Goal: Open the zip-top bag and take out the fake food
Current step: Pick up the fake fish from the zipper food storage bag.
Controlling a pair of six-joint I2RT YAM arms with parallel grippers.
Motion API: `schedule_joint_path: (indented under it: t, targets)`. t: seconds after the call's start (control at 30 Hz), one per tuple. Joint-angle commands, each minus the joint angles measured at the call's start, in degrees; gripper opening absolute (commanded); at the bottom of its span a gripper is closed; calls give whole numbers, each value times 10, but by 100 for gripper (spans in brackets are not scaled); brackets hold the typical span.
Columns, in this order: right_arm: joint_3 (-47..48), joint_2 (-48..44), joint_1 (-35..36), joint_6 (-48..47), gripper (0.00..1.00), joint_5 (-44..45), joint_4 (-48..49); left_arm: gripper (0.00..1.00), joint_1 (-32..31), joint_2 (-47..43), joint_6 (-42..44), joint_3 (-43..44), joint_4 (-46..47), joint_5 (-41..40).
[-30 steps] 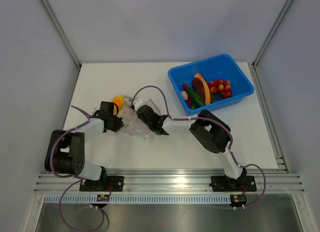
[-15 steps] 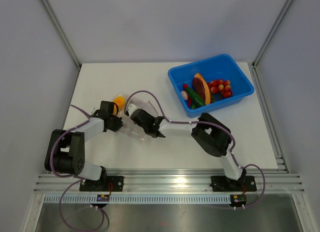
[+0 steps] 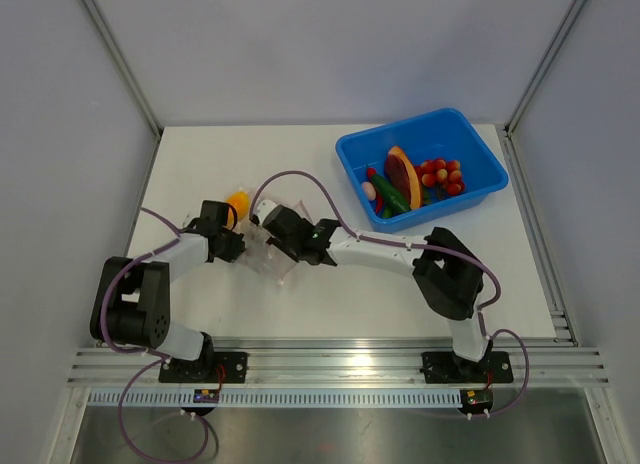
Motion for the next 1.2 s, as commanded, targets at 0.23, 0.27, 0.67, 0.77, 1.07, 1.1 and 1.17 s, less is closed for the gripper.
schedule_joint_path:
  t: [0.23,0.27,0.67,0.77,1.07,1.1,1.17]
  targets:
    - [40,-61,-23,67,1,-128,-140,0,2,18,8,18,-11,-28]
    - [38,-69,-27,67,2,-133,-145,0,2,17,8,18,-12,-28]
    - [-43,-179,-135,113,3,-289,-128,0,3,17,-5,16,-13,-29]
    - [-54,-198,-170,125,2,-316,-127,0,5,11,-11,12,-14,-31]
    - [-79,-251,-241,147,1,-368,-127,0,8,3,-17,7,-17,-40]
    - [-85,-256,-246,149,0,-363,-127,0,8,3,-17,8,-15,-40]
    - [-91,-273,-256,150,0,-360,-127,0,9,4,-17,8,-17,-39]
